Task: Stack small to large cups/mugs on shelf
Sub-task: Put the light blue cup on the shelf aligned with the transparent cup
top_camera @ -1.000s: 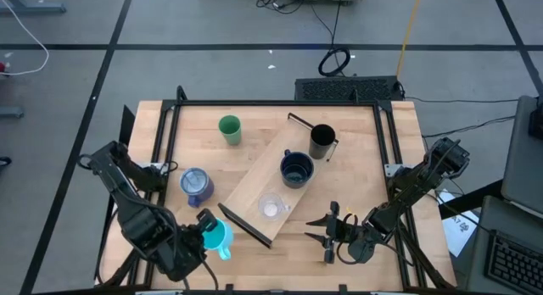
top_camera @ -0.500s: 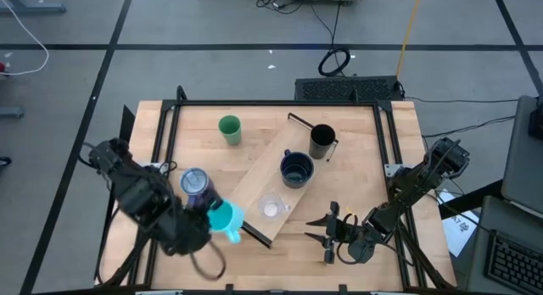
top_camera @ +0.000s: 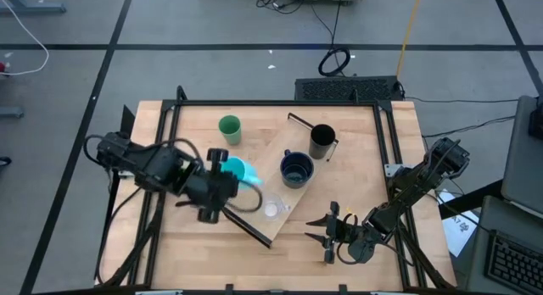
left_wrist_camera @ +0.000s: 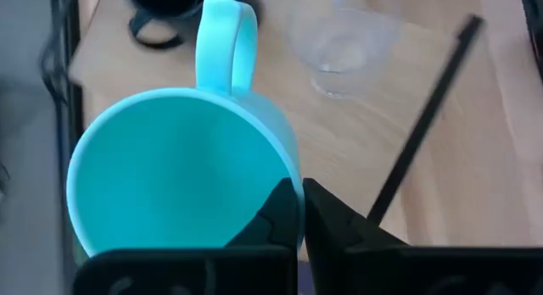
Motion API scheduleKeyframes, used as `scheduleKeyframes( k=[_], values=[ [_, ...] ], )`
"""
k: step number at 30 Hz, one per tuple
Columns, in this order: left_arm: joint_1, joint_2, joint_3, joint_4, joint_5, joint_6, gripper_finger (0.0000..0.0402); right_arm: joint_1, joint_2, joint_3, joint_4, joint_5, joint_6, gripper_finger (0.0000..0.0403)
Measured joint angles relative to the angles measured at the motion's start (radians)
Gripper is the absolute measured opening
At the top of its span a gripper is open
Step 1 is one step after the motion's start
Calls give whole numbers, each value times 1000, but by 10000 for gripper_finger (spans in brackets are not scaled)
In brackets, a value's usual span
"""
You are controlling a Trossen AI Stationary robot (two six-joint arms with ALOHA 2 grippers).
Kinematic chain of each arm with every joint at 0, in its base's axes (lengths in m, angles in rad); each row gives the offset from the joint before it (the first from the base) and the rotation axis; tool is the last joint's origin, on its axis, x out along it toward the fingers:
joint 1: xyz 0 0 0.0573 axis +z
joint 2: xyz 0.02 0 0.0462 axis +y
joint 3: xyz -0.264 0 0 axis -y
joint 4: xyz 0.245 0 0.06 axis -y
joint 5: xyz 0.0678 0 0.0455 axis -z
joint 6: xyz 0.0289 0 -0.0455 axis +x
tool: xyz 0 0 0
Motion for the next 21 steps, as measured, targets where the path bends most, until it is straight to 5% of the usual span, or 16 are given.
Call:
scheduleKeyframes(
  k=[11,21],
  values=[
    [109,43,-1,21,132,-220,11,10,0,0,0,-3,-44,130],
    [145,104,-2,20,152,-233,13,16,0,0,0,-3,-40,130]
  ],
)
